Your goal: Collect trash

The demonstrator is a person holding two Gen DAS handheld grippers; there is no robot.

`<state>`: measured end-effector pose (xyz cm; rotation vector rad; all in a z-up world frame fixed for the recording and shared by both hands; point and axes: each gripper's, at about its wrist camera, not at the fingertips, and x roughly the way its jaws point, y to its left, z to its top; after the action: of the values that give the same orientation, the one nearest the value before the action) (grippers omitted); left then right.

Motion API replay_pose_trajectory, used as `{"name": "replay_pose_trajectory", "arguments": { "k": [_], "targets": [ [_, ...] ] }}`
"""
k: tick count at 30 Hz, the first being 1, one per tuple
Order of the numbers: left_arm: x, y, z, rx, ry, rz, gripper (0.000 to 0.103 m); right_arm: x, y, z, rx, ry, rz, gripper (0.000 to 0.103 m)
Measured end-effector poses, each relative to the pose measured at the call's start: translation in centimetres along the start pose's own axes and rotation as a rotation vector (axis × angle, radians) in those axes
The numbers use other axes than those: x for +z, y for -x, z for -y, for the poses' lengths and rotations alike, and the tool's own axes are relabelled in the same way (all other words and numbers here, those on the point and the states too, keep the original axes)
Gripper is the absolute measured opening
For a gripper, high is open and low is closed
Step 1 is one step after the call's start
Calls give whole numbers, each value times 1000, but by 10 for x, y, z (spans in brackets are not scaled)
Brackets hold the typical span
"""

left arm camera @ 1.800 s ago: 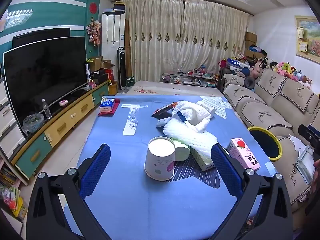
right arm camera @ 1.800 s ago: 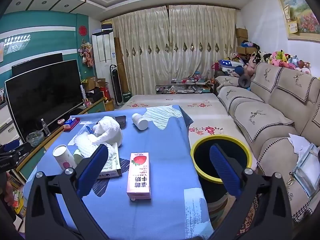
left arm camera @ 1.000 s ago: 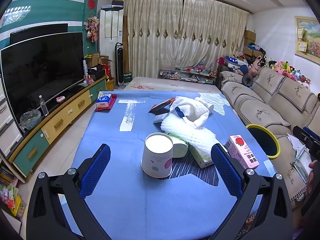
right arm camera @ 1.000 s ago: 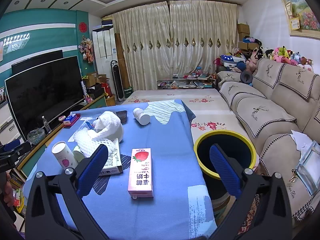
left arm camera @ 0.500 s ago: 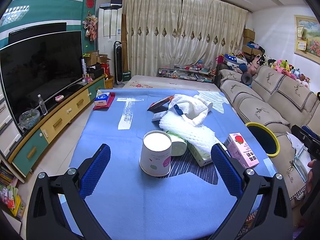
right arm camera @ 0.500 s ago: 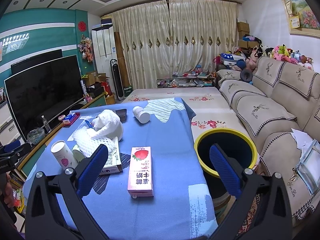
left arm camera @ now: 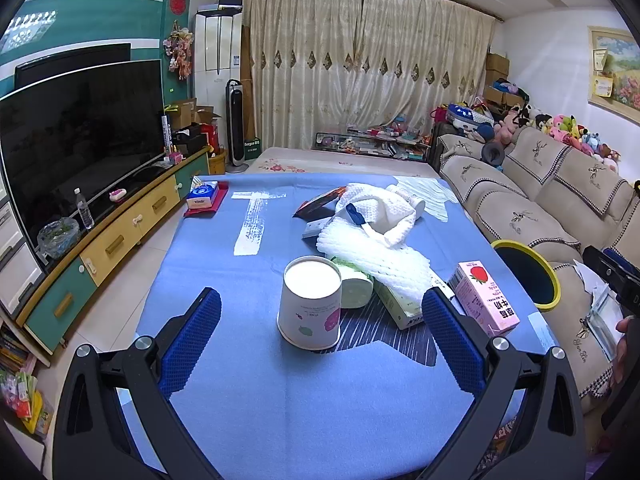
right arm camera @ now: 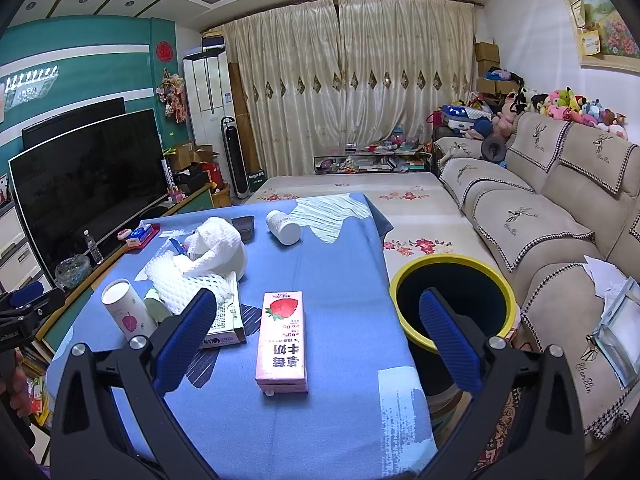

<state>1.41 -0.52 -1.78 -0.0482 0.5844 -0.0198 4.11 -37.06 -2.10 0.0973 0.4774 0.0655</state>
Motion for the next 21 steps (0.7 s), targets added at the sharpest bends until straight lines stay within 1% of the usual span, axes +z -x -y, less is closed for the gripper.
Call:
{"name": "replay_pose_trajectory", "arguments": {
  "k": [21],
  "targets": [
    [0,0,0,1,-2,0,99,-2,-3,-1,1,-2,-5,97]
  ]
}}
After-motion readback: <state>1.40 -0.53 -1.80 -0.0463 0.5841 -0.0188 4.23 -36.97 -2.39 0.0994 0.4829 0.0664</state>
